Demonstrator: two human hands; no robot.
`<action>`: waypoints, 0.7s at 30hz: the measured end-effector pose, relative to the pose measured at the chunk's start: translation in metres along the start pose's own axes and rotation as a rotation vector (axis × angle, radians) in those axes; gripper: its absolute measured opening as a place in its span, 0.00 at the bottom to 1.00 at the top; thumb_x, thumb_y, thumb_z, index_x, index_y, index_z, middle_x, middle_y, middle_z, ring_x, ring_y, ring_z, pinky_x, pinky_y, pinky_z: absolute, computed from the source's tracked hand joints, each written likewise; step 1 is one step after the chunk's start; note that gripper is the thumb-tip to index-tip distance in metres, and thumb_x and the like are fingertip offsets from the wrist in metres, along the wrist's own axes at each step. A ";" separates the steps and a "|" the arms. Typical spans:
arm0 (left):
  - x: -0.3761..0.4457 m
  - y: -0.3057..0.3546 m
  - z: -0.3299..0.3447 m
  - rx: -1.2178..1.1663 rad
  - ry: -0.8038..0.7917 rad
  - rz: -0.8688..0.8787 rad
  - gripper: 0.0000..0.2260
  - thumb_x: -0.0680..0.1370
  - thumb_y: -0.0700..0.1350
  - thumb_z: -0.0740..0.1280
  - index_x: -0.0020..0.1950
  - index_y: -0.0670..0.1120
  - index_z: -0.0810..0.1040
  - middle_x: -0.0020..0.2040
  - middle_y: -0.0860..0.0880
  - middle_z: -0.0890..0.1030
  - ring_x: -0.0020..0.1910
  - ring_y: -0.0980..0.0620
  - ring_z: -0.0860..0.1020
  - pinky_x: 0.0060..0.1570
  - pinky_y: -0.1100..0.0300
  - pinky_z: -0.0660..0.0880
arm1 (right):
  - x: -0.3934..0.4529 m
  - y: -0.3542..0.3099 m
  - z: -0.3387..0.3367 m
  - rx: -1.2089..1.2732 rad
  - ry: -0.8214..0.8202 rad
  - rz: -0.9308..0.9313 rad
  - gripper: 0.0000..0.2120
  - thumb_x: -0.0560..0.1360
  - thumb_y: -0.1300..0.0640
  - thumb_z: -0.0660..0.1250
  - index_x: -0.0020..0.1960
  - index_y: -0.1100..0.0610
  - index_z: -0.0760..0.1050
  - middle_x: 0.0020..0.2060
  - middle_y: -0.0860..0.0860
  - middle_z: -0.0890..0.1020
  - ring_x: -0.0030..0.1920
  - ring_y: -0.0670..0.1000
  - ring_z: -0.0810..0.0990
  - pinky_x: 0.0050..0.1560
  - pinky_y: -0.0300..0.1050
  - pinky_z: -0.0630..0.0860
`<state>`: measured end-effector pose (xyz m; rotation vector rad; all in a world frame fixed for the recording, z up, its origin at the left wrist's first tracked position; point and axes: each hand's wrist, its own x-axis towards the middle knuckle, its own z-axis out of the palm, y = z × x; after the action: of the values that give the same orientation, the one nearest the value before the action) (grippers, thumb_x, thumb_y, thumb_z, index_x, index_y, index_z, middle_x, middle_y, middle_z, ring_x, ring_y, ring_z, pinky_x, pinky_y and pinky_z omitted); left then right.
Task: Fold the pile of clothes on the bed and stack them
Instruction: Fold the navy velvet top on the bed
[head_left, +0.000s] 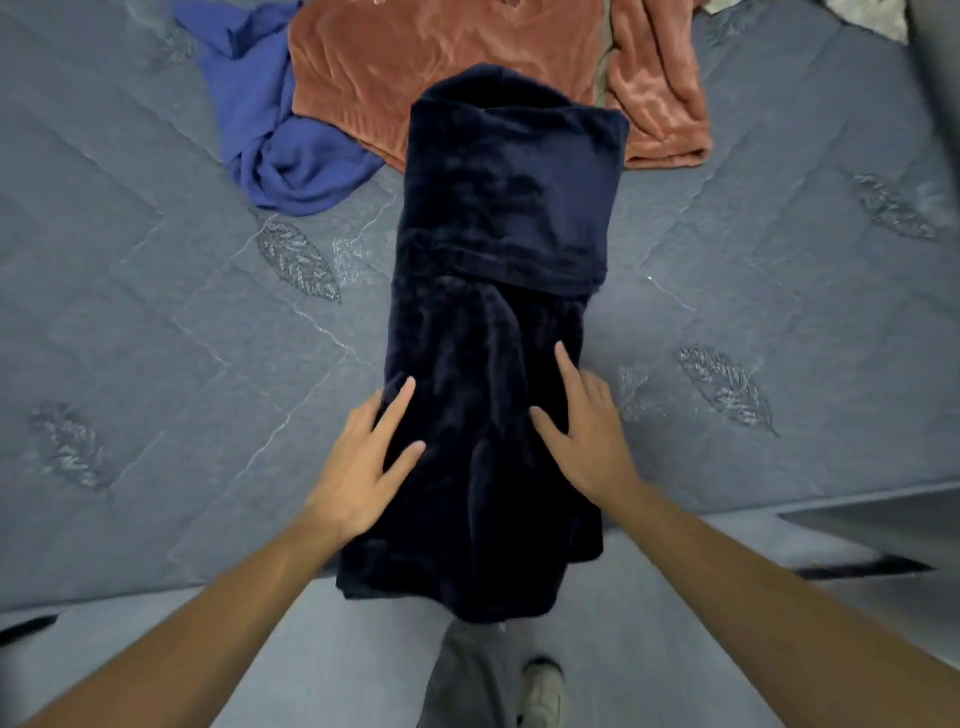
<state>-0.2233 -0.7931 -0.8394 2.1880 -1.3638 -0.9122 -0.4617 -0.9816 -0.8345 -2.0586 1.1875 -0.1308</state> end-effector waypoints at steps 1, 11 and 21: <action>-0.026 -0.001 0.007 -0.025 0.011 -0.006 0.30 0.84 0.64 0.58 0.83 0.68 0.50 0.71 0.53 0.69 0.73 0.55 0.67 0.73 0.57 0.64 | -0.023 -0.001 0.007 0.052 0.000 0.009 0.39 0.82 0.45 0.66 0.85 0.43 0.47 0.71 0.45 0.70 0.71 0.47 0.66 0.74 0.48 0.64; -0.133 0.013 0.051 -0.480 0.145 -0.184 0.24 0.82 0.46 0.72 0.75 0.63 0.72 0.71 0.66 0.75 0.72 0.65 0.72 0.72 0.60 0.70 | -0.144 0.008 0.028 0.355 -0.119 0.223 0.55 0.74 0.44 0.78 0.82 0.34 0.38 0.79 0.44 0.66 0.76 0.49 0.69 0.73 0.53 0.71; -0.156 0.029 0.062 -0.441 0.216 -0.161 0.19 0.84 0.39 0.66 0.72 0.58 0.77 0.67 0.60 0.81 0.62 0.65 0.79 0.58 0.74 0.73 | -0.162 0.034 0.015 0.608 0.061 0.466 0.37 0.80 0.66 0.71 0.81 0.43 0.61 0.71 0.45 0.75 0.60 0.47 0.81 0.49 0.45 0.84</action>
<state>-0.3339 -0.6659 -0.8155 1.9988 -0.8052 -0.9009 -0.5706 -0.8571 -0.8247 -1.2329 1.4208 -0.2896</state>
